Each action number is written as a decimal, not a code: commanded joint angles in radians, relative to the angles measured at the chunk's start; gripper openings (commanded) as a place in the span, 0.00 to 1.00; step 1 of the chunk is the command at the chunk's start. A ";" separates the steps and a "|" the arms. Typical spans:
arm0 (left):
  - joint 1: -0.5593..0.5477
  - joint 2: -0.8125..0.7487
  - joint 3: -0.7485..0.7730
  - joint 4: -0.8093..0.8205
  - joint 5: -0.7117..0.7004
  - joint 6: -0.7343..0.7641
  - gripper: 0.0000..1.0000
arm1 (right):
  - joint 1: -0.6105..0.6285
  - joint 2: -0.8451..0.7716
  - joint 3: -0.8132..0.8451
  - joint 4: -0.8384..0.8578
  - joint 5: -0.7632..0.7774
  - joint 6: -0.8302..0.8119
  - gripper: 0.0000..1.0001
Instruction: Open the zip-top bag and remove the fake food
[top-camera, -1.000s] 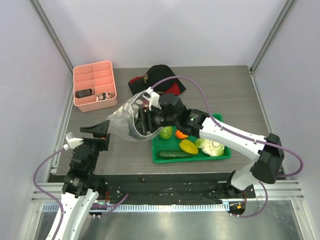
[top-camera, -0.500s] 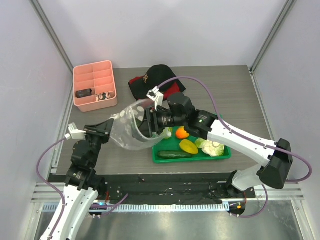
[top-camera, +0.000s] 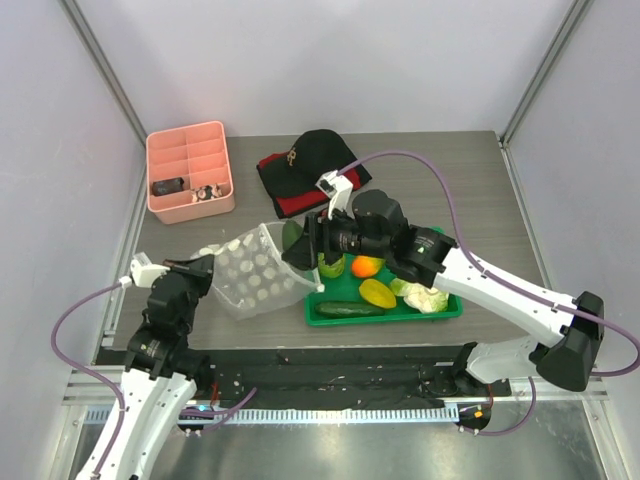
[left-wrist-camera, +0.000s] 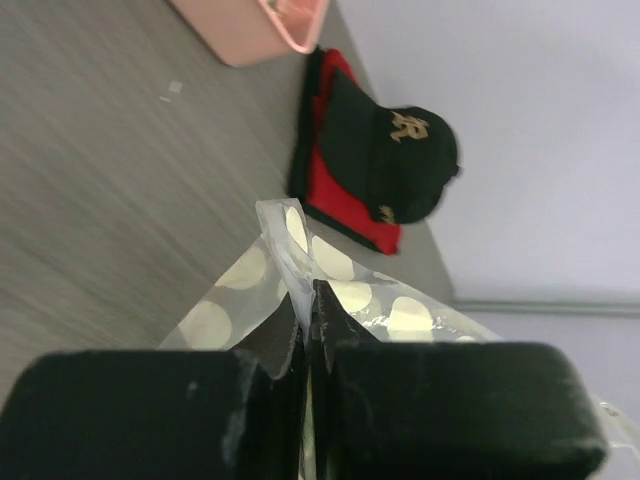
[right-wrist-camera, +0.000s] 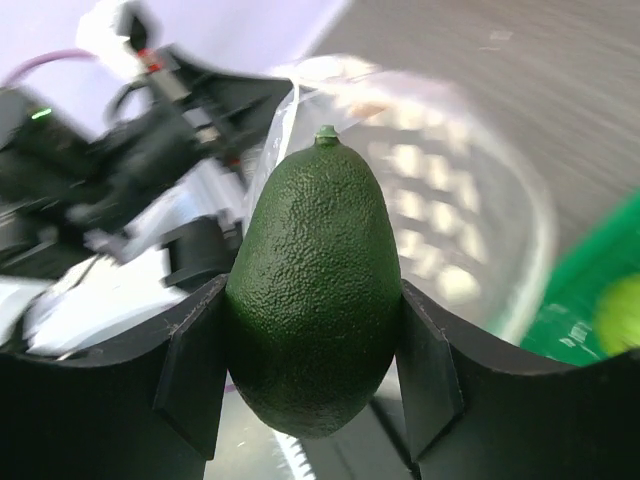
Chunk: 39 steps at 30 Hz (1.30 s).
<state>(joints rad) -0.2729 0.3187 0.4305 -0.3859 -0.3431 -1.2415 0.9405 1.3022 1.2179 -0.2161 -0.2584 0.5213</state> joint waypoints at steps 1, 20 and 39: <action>0.000 0.013 0.060 -0.154 -0.238 0.069 0.01 | -0.006 -0.027 0.039 -0.190 0.308 -0.035 0.01; 0.003 0.406 0.368 -0.404 -0.383 0.279 0.95 | -0.012 0.117 -0.215 -0.250 0.394 -0.033 0.17; -0.466 0.442 0.499 -0.269 0.018 0.418 1.00 | -0.032 0.033 -0.271 -0.258 0.545 -0.046 1.00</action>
<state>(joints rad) -0.5697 0.7383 0.9092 -0.7403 -0.2619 -0.8356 0.9092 1.4609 0.9501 -0.4664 0.2264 0.4530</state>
